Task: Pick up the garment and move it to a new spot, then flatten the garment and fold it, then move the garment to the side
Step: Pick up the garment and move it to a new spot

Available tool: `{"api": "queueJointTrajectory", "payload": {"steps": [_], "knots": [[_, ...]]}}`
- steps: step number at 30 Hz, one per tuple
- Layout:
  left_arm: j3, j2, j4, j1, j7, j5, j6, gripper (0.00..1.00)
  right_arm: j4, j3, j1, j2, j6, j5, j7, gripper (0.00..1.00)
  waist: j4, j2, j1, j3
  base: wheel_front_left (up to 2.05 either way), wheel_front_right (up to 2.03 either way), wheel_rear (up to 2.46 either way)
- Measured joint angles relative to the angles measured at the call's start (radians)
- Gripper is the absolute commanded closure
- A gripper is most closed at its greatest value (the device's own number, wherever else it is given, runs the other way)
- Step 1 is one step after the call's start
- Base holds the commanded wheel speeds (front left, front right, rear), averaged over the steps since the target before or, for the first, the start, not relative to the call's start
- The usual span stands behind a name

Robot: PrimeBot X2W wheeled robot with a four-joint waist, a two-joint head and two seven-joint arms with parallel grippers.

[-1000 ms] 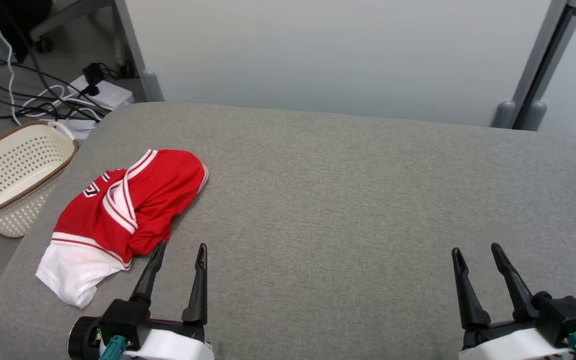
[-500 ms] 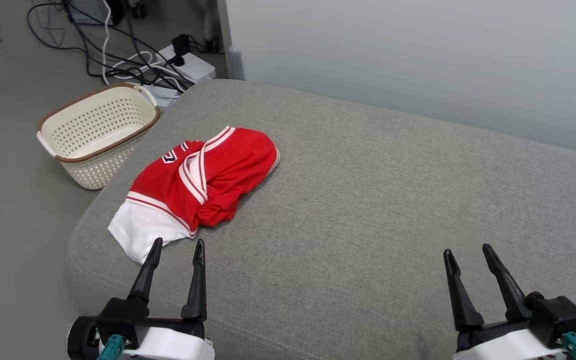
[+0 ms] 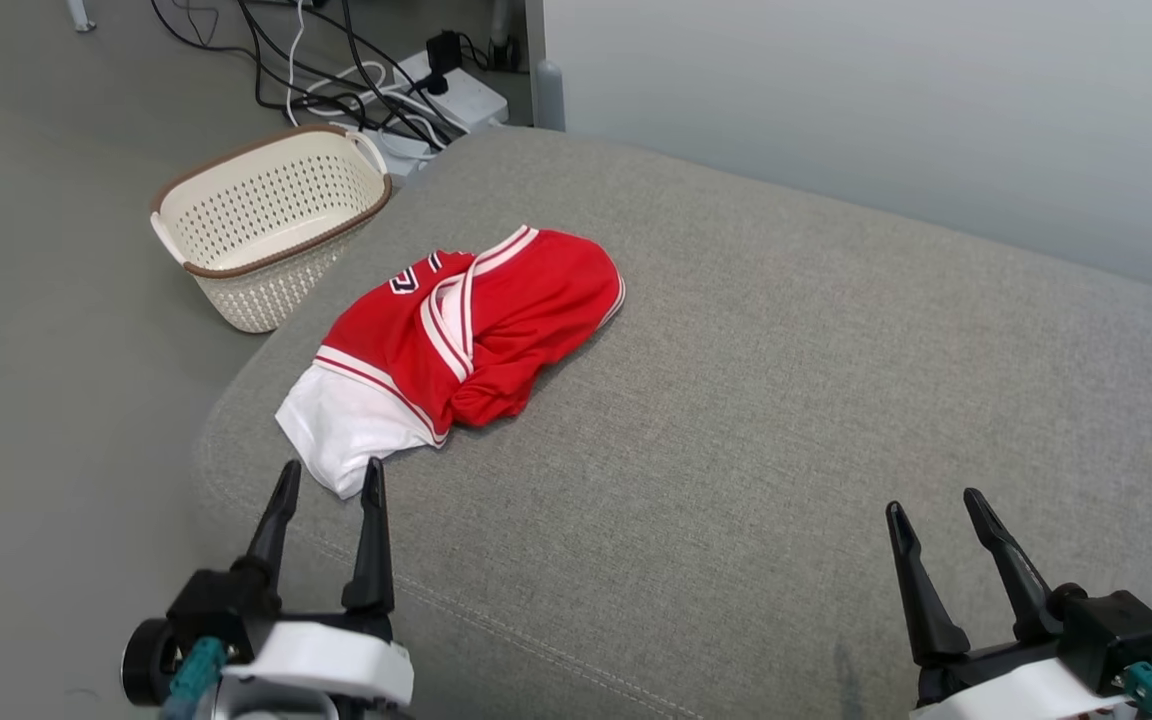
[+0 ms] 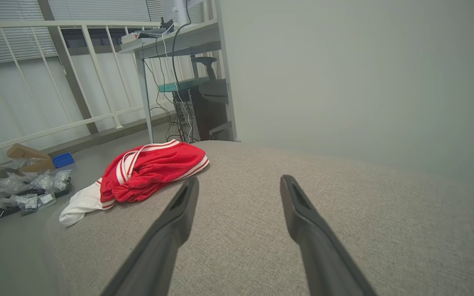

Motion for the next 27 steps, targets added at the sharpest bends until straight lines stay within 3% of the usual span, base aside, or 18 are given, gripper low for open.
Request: {"api": "queueJointTrajectory", "payload": {"steps": [6, 14, 27], "knots": [[0.032, -0.004, 0.127, -0.135, 0.000, -0.106, -0.002, 0.00, 0.007, 0.016, -0.031, -0.039, 0.000, 0.001, 0.000, 0.00, -0.023, 0.0000, 0.0000, 0.061, 0.00, 0.00, 0.00], [0.092, -0.016, 0.455, -0.380, 0.001, -0.229, -0.071, 0.00, 0.024, 0.044, -0.087, -0.090, 0.000, 0.012, 0.000, 0.00, -0.063, 0.0000, 0.0000, 0.151, 0.00, 0.00, 0.00], [0.164, 0.000, 0.920, -0.750, 0.045, -0.306, -0.097, 0.00, 0.026, 0.083, -0.190, -0.152, 0.000, 0.025, 0.000, 0.00, -0.142, 0.0000, 0.0000, 0.274, 0.00, 0.00, 0.00]]}}
